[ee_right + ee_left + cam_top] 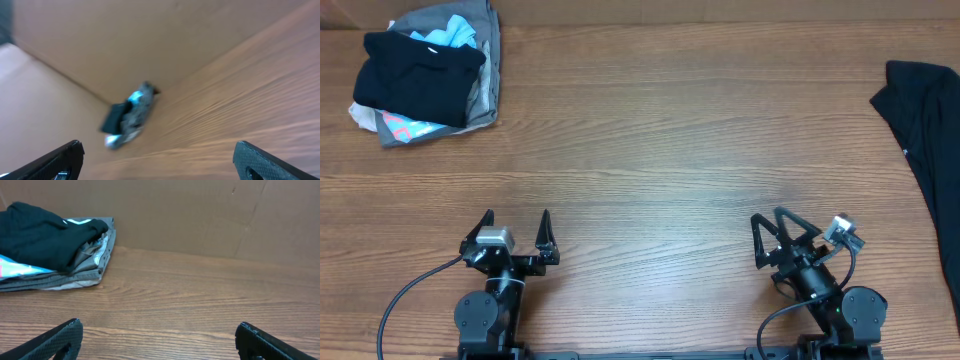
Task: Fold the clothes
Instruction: 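Reach the right gripper to the black T-shirt at the right edge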
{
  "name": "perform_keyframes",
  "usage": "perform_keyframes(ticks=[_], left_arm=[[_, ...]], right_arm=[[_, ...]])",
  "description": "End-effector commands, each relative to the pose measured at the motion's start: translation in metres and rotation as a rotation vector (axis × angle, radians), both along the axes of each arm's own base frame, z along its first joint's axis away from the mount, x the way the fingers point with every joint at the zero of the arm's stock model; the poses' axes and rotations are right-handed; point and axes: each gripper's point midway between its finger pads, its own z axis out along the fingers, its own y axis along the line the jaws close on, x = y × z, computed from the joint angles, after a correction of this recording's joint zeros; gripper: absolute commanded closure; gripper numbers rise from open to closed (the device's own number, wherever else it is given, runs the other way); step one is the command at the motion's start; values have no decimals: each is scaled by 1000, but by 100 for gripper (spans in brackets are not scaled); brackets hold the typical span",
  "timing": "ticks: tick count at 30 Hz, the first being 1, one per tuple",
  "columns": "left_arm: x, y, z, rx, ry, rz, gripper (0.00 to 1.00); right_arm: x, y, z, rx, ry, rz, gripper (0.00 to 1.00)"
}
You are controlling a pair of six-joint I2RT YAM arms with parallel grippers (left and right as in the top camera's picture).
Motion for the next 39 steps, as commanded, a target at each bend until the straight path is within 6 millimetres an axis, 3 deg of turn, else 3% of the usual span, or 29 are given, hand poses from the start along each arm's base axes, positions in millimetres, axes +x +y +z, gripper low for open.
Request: perform_keyframes(ticks=[1,5,11,16,20,26,32,36,39], left_arm=[[0,4,0,20,-3,20,0],[0,4,0,20,-3,20,0],[0,4,0,20,-3,20,0],[0,4,0,20,-3,20,0],[0,4,0,20,-3,20,0],[0,4,0,20,-3,20,0],[0,4,0,20,-3,20,0],[0,4,0,20,-3,20,0],[0,4,0,20,-3,20,0]], right_arm=[[-17,24,15,129,9,175,0],[-38,34,63,46,-239,254,0],[-38,13,125,-41,-389,82,0],[-5,-15,152,-229,-312,-129,0],[52,-49,160,-398,-111,-304,0],[138,-108,156,-602,238,-456,0],[210,-175,113,-671,635,-464,0],[235,-209,75,-741,767,-455,0],[242,-242,53,-838,823,-520,0]])
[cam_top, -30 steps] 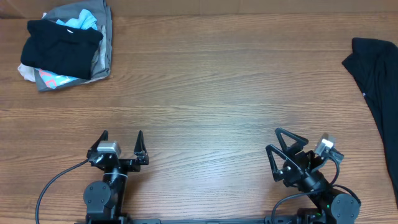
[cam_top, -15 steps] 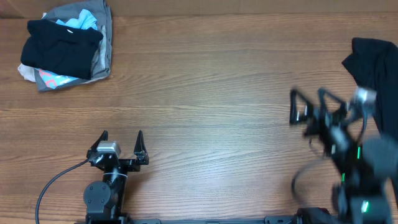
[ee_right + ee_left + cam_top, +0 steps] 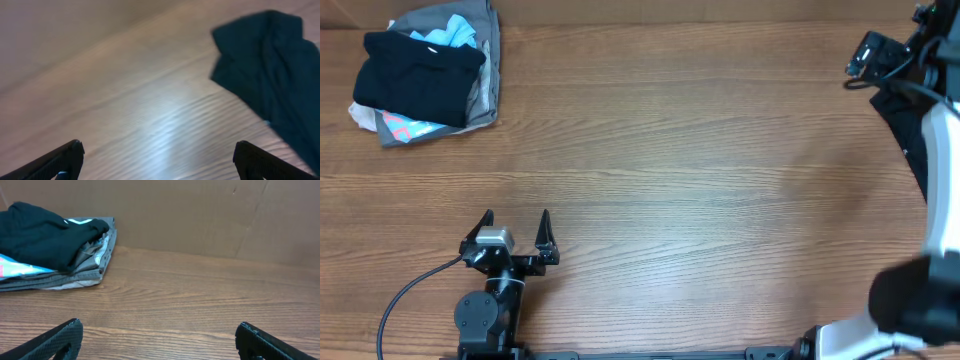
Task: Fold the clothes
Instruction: 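Reach the right gripper to the black T-shirt at the right edge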
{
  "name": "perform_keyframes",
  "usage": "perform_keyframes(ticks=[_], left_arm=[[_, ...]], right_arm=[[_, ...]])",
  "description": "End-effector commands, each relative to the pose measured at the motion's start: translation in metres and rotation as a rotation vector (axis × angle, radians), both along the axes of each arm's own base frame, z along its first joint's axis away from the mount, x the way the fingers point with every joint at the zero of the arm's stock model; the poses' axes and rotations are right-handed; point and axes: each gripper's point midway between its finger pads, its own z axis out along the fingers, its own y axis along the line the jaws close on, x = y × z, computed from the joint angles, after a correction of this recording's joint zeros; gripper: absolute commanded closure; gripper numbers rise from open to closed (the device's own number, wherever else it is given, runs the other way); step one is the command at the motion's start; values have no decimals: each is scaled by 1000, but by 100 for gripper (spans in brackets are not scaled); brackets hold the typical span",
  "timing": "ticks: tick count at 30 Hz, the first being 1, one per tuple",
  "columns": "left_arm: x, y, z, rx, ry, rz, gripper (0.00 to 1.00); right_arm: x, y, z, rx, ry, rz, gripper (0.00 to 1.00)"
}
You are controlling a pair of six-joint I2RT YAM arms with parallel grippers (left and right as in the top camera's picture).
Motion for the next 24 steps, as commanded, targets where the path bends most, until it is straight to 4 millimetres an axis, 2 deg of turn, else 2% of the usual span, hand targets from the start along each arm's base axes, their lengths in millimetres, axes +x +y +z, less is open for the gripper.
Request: perform_keyframes(ticks=[1,2,3,9,15,19,24], left_arm=[[0,3,0,19,-4,16,0],[0,3,0,19,-4,16,0],[0,3,0,19,-4,16,0],[0,3,0,19,-4,16,0],[0,3,0,19,-4,16,0],[0,3,0,19,-4,16,0],[0,3,0,19,-4,16,0]], right_arm=[[3,-46,0,-188,39,-74,0],[3,-59,-4,-224,54,-108,0],[6,-80,-17,-292,95,-123,0],[10,-128,-79,-364,230,-117,0],[10,-157,-147,-349,322,-116,0],[9,-169,-174,-328,341,-128,0],[7,-172,-202,-240,338,-123,7]])
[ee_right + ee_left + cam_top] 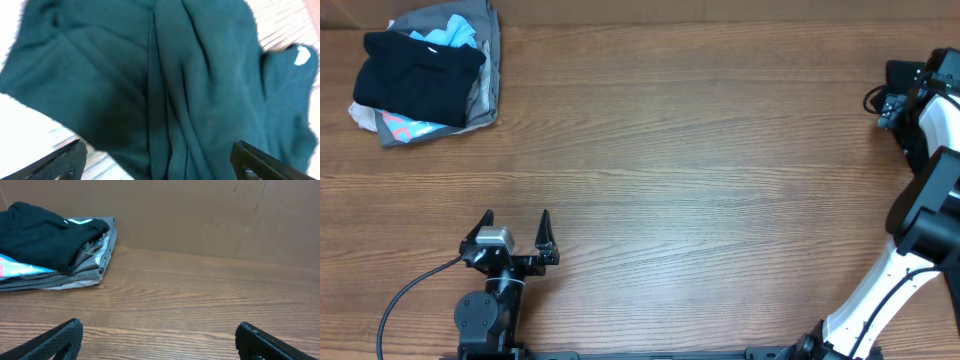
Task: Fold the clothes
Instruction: 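Reach the right gripper to the black T-shirt at the right edge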
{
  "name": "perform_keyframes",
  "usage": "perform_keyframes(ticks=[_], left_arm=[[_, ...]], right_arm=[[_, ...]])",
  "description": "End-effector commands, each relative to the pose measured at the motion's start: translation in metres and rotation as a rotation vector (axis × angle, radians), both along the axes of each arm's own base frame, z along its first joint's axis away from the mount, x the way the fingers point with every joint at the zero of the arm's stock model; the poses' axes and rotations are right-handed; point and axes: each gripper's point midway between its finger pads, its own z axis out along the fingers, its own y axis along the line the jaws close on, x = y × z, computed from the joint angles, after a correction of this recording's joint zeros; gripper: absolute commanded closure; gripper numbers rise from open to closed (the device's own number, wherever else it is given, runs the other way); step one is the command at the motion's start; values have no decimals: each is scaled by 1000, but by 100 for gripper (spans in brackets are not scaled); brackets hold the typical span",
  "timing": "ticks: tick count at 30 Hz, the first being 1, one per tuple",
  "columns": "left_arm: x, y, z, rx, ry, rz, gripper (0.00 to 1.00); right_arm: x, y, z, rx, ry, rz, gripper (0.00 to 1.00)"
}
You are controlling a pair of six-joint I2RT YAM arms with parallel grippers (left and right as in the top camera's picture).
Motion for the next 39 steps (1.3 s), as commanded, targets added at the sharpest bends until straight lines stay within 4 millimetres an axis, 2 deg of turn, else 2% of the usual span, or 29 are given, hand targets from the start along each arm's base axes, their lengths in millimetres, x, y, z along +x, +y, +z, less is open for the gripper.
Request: perform_keyframes(ticks=[1,8,12,14,17,20,25,33,39], left_arm=[[0,3,0,19,-4,16,0],[0,3,0,19,-4,16,0],[0,3,0,19,-4,16,0],[0,3,0,19,-4,16,0],[0,3,0,19,-4,16,0],[0,3,0,20,-4,16,0],[0,3,0,20,-4,16,0],[0,3,0,20,-4,16,0],[0,3,0,20,-4,16,0]], right_arm=[[3,-7,-10,65,-46,-22,7],[-4,-18,-14,96,-76,-90,10],[-5,-18,-14,101,-73,-90,19],[-5,-15,-16,115,-69,-85,28],[-4,-11,-17,134,-72,-76,30],[-5,-11,-17,136,-69,-76,43],[-6,-11,-18,137,-67,-76,44],[-7,-10,-19,140,-61,-77,62],[-10,-8,-26,144,-53,-78,67]])
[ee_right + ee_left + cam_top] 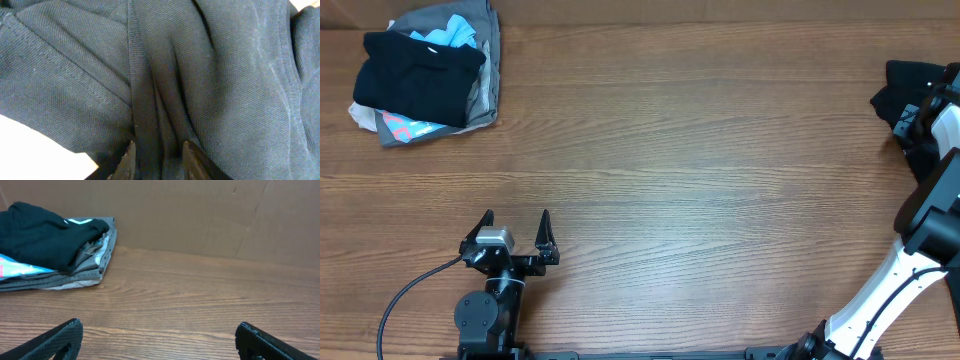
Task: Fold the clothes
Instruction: 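Reach the right gripper to the black T-shirt at the right edge, then grasp the black T-shirt with the right gripper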
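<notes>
A dark shirt [902, 82] lies bunched at the table's far right edge. My right gripper [920, 112] is down on it. In the right wrist view the dark knit shirt [210, 65] fills the frame, and the right gripper [158, 147] has its fingers drawn in on a raised fold of the cloth. My left gripper [515, 232] rests open at the near left, with bare wood between its fingers [55, 340].
A stack of folded clothes [425, 65], black on top of grey and light blue, sits at the far left corner, also seen as the stack [50, 247]. A cardboard wall [200, 215] stands behind the table [670, 150]. The right arm [930, 210] reaches along the right edge.
The right gripper has come down closer to the dark shirt, and its fingers, wide apart before, have drawn in on a fold of it. The left arm has not moved.
Both grippers first rested open at the near edge, with the dark shirt spread along the right side. Then the right gripper was out over the far right corner, then open just above the shirt. Now it pinches a fold of the shirt.
</notes>
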{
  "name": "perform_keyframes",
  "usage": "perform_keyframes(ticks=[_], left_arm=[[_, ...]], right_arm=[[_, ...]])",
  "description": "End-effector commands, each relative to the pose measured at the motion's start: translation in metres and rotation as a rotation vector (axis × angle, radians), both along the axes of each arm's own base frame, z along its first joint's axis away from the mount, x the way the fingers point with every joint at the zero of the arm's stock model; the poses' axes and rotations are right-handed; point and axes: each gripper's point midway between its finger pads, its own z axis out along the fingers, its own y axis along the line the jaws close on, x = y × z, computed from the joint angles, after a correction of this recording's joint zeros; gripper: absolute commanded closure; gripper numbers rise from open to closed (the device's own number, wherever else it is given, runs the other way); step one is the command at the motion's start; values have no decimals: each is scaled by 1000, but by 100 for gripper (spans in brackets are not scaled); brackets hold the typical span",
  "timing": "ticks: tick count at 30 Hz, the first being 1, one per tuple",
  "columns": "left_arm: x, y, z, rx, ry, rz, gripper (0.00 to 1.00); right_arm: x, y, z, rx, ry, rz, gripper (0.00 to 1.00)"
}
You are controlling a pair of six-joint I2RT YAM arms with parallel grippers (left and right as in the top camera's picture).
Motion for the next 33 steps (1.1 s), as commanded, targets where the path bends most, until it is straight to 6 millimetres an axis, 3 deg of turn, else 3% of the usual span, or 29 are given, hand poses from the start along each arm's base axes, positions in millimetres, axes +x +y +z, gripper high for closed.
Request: perform_keyframes(ticks=[1,3,8,17,18,19,20,21,23,27,31,33], left_arm=[[0,3,0,19,-4,16,0],[0,3,0,19,-4,16,0],[0,3,0,19,-4,16,0],[0,3,0,19,-4,16,0],[0,3,0,19,-4,16,0],[0,3,0,20,-4,16,0],[0,3,0,19,-4,16,0],[0,3,0,19,-4,16,0],[0,3,0,19,-4,16,0],[0,3,0,19,-4,16,0],[0,3,0,19,-4,16,0],[0,3,0,19,-4,16,0]], right_arm=[[1,1,-6,7,-3,-1,68],[1,0,-6,7,-1,-2,72],[0,-1,-6,0,3,-8,94],[-1,6,-4,13,20,-16,96],[-2,5,-4,9,27,-19,83],[-3,6,-4,9,32,-20,45],[-4,5,-4,11,34,-21,35],[-5,5,-5,12,37,-22,47],[-6,4,-5,12,40,-22,58],[-7,3,-5,13,40,-23,59],[-7,3,-5,13,39,-23,76],[-7,3,-5,13,40,-24,79]])
